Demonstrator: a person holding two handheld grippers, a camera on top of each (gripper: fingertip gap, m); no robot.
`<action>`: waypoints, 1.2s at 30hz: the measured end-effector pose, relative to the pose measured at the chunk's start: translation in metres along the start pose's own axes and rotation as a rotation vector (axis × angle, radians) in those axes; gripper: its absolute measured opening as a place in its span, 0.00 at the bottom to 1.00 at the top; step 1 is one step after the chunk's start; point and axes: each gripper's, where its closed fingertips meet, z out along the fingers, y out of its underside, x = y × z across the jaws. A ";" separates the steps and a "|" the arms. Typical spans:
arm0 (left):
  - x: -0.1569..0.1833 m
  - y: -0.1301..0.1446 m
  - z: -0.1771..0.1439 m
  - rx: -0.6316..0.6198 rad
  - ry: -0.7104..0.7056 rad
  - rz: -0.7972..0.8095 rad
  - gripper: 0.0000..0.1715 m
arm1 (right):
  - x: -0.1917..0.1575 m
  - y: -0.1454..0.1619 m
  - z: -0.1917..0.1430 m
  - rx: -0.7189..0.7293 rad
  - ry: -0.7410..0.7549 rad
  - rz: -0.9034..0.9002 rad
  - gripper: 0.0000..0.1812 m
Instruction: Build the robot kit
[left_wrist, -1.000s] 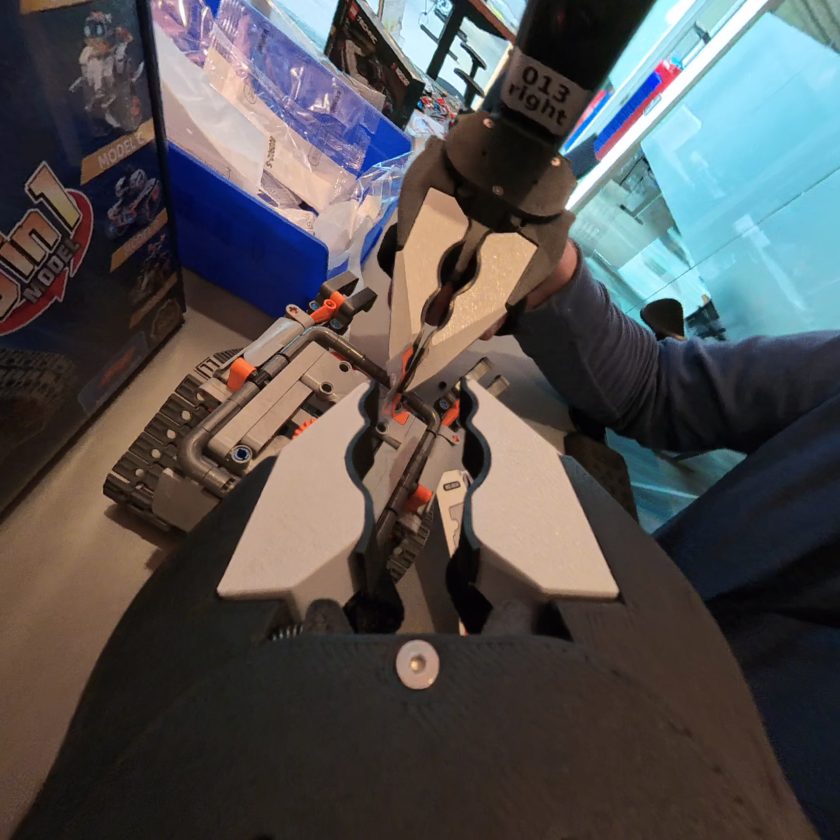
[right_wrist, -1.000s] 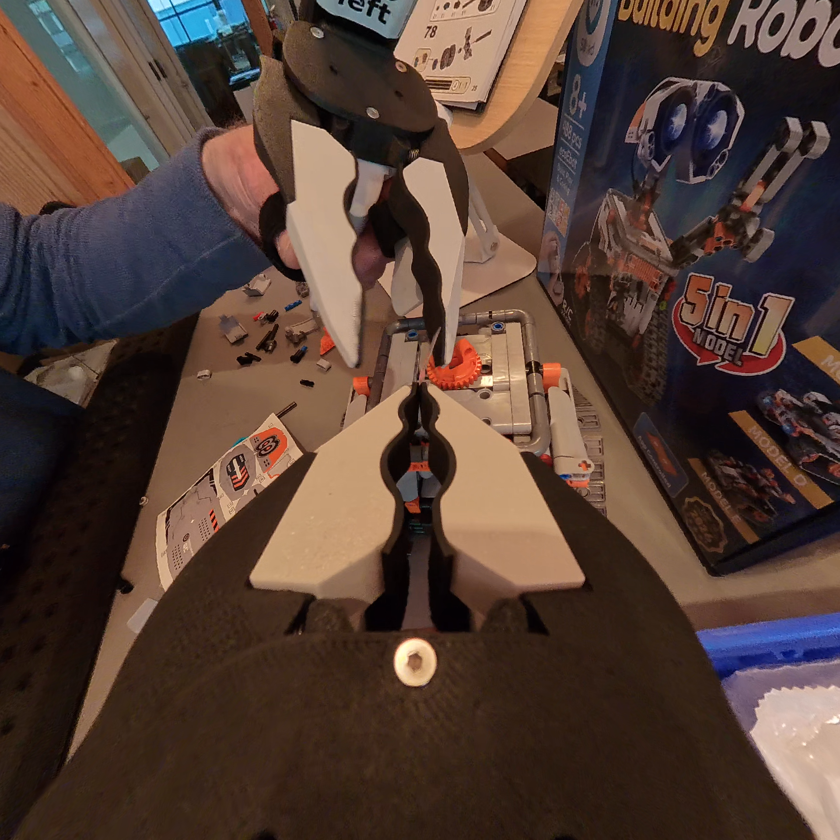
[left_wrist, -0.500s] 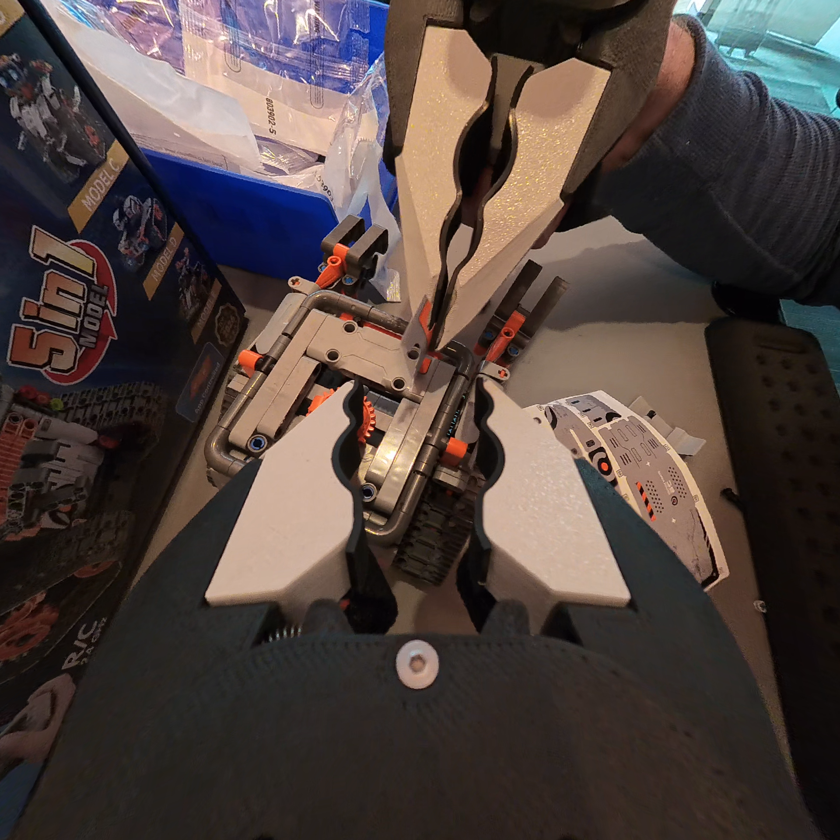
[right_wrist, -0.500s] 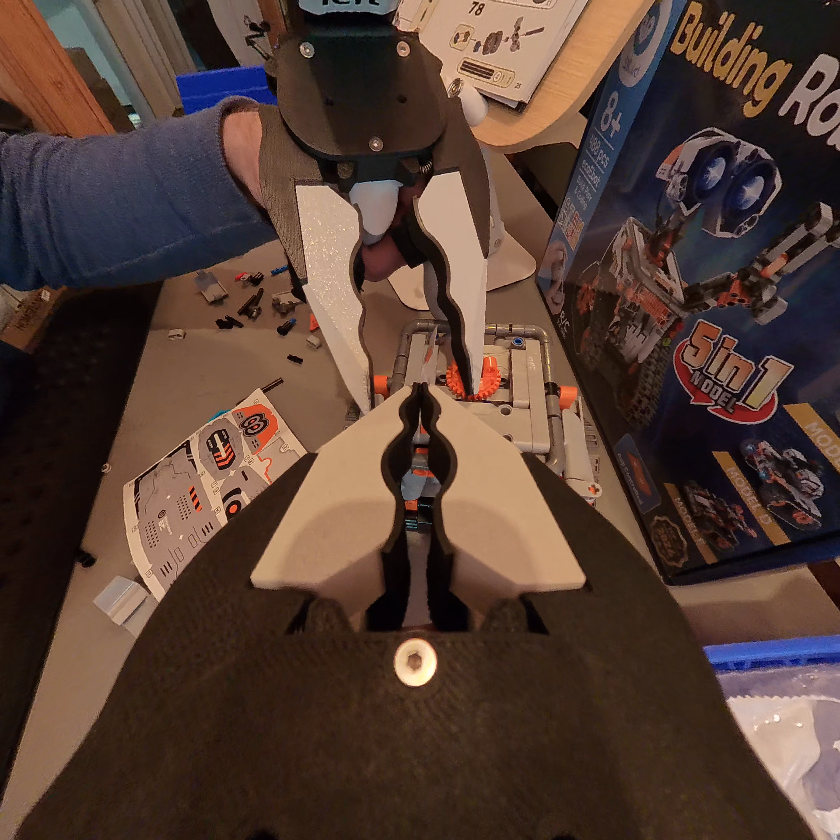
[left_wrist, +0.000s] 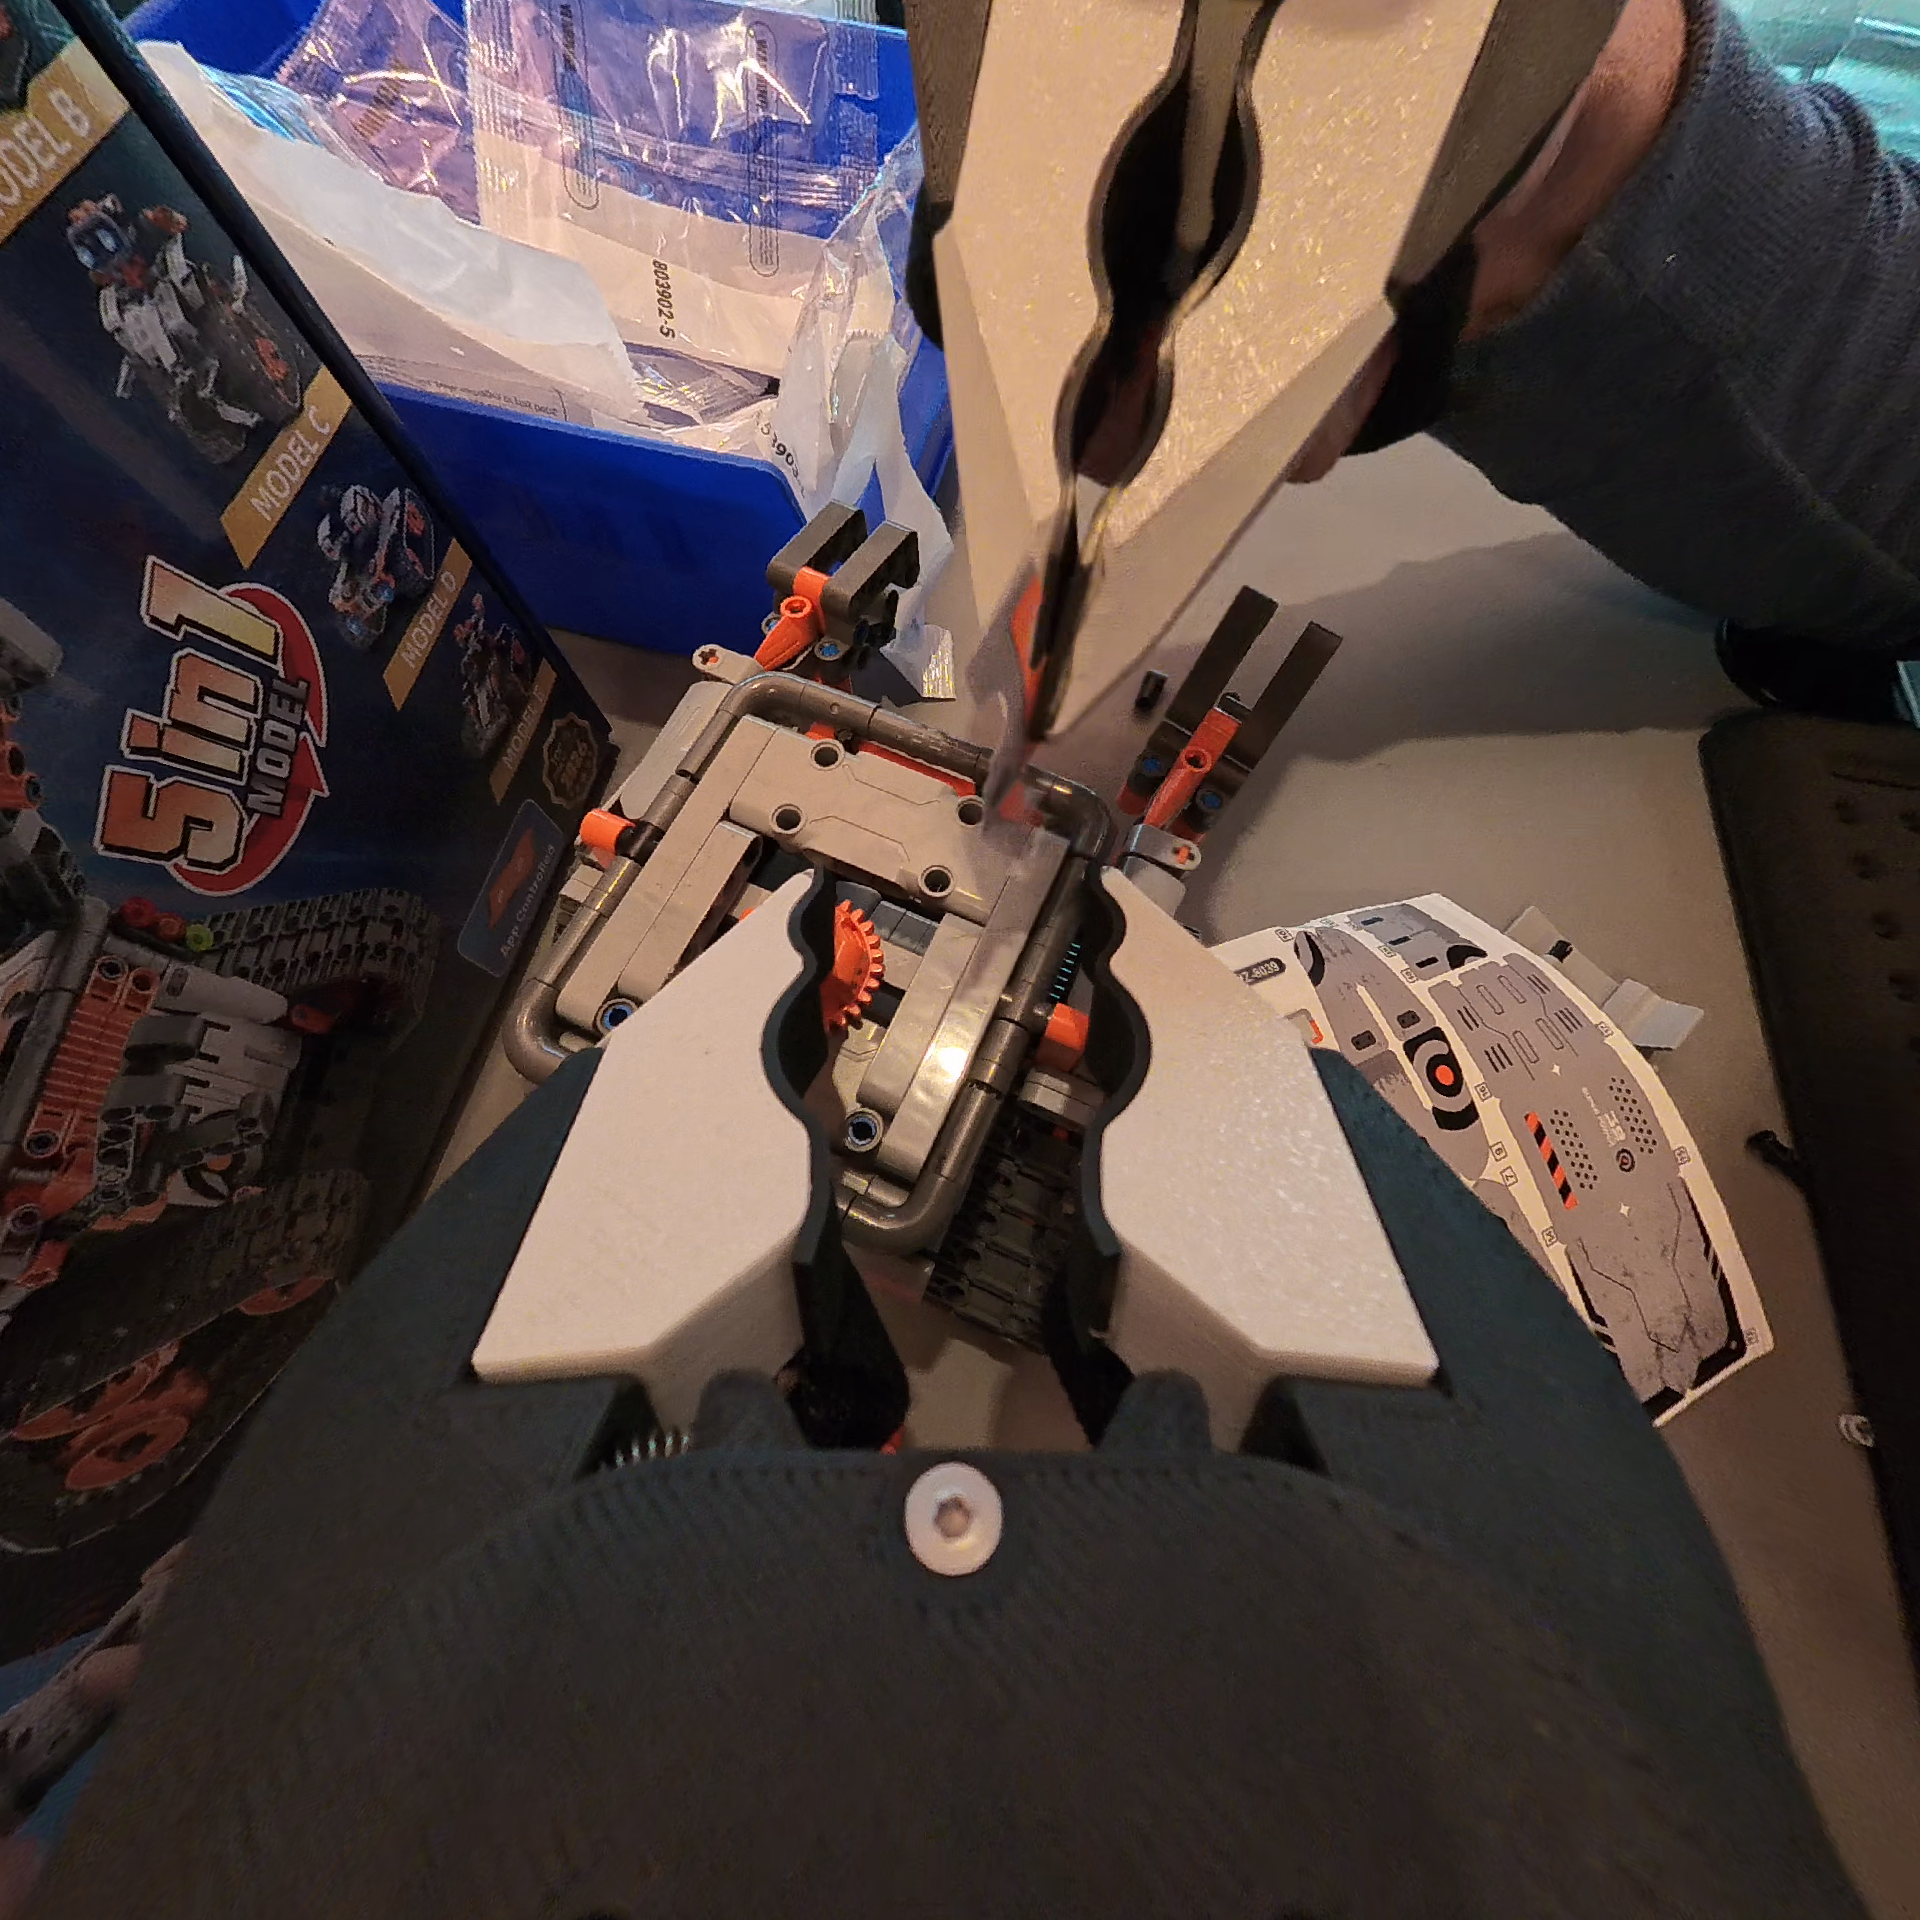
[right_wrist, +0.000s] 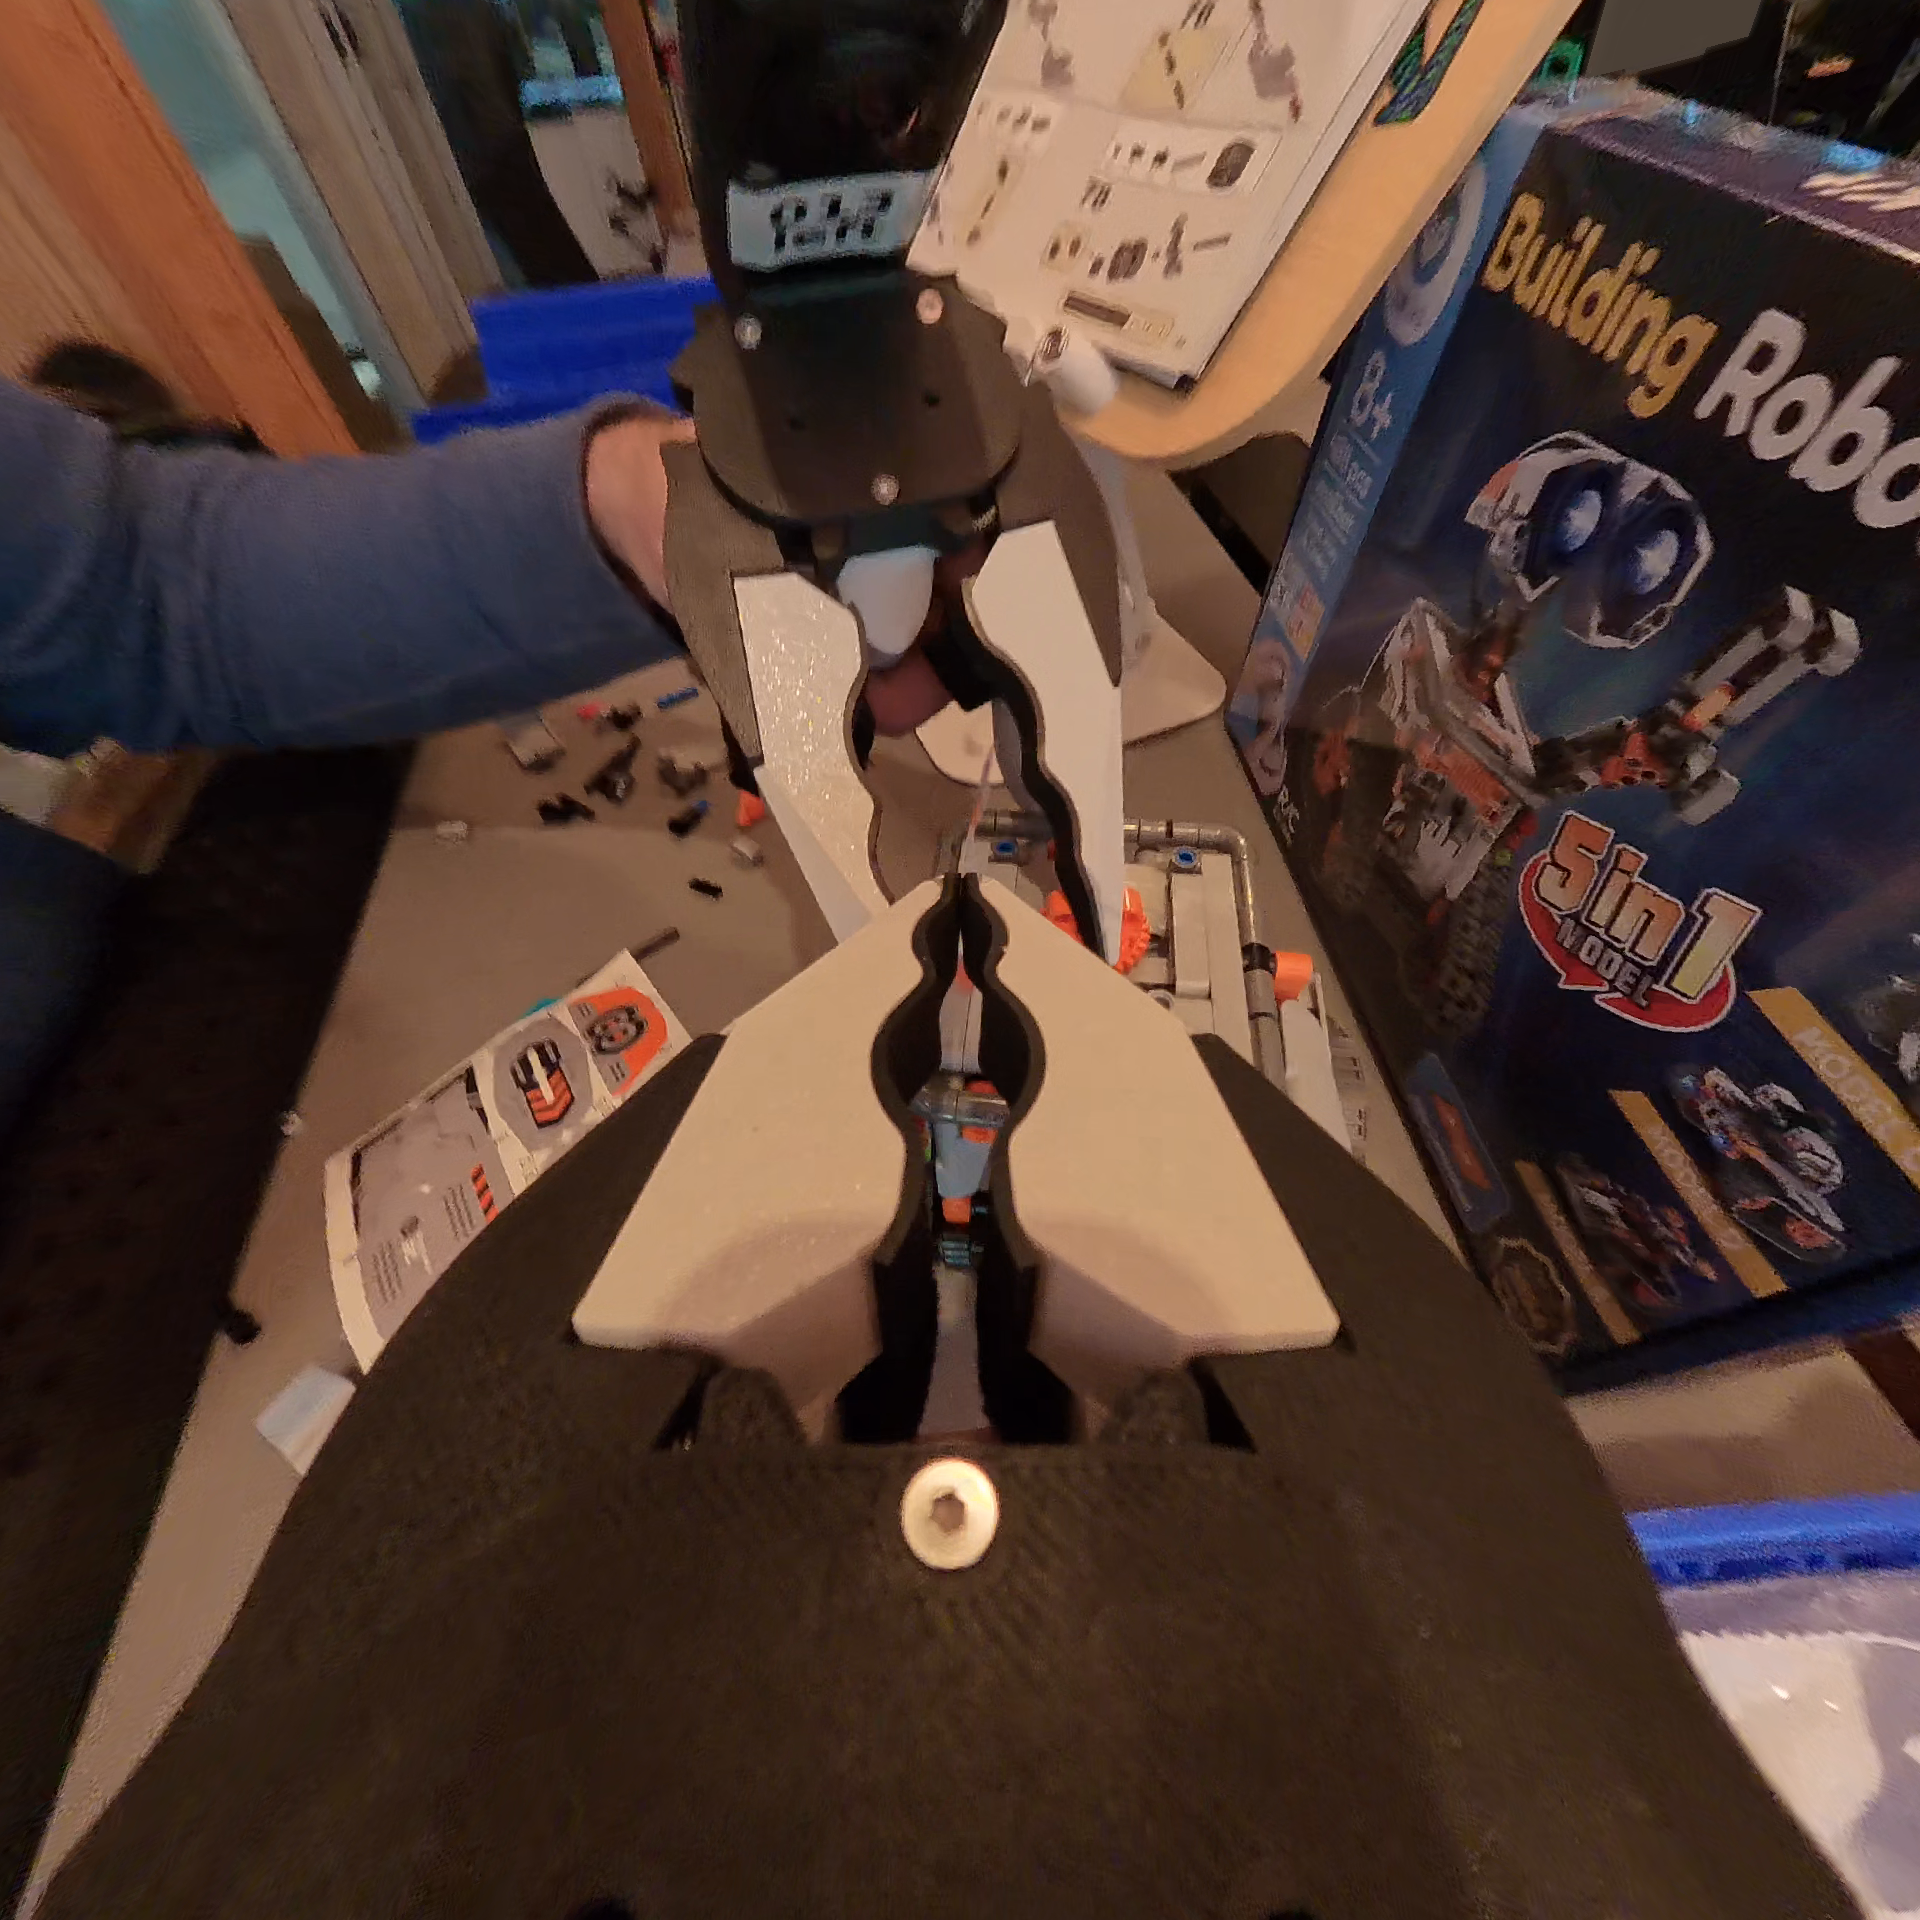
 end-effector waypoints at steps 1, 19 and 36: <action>0.000 0.000 0.000 0.001 0.002 -0.002 0.26 | 0.002 -0.002 -0.002 0.035 -0.009 0.032 0.00; 0.014 -0.018 -0.019 0.101 -0.163 0.195 0.32 | 0.010 0.014 -0.001 0.109 -0.128 0.339 0.00; 0.036 -0.006 0.001 0.057 -0.208 0.398 0.26 | 0.011 0.017 0.000 0.088 -0.114 0.360 0.00</action>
